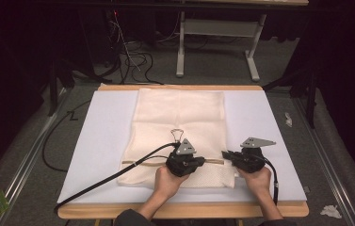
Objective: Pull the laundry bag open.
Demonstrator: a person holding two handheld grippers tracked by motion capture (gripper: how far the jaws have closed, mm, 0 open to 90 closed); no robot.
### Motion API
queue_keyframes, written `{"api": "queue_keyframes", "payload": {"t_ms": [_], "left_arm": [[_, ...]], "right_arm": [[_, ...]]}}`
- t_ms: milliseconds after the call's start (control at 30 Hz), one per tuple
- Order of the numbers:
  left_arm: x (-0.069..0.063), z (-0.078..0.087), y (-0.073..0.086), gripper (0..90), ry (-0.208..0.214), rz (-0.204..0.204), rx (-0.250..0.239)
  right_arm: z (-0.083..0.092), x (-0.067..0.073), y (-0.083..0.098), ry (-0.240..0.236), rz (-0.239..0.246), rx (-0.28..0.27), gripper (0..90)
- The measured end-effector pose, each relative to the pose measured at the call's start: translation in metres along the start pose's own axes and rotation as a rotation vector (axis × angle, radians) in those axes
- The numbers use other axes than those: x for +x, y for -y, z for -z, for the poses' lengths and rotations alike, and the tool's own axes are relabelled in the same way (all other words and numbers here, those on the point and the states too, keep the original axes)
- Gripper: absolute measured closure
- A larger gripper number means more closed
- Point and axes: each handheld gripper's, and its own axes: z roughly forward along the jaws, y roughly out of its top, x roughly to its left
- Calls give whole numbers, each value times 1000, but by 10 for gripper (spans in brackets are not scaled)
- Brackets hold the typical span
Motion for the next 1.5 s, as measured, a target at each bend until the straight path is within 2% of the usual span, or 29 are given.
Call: {"api": "queue_keyframes", "payload": {"t_ms": [667,967,1100,1233,1500], "left_arm": [[4,10,3,870,-7,9,-9],[4,15,4,870,-17,0,-17],[9,20,6,870,-27,21,-19],[8,22,7,871,-31,12,-17],[10,27,9,871,-27,22,-32]], "right_arm": [[0,1,-1,3,3,4,880],[0,1,-2,3,11,-1,880],[0,0,-1,7,0,4,880],[0,0,0,8,3,2,880],[-1,0,0,4,0,3,880]]}}
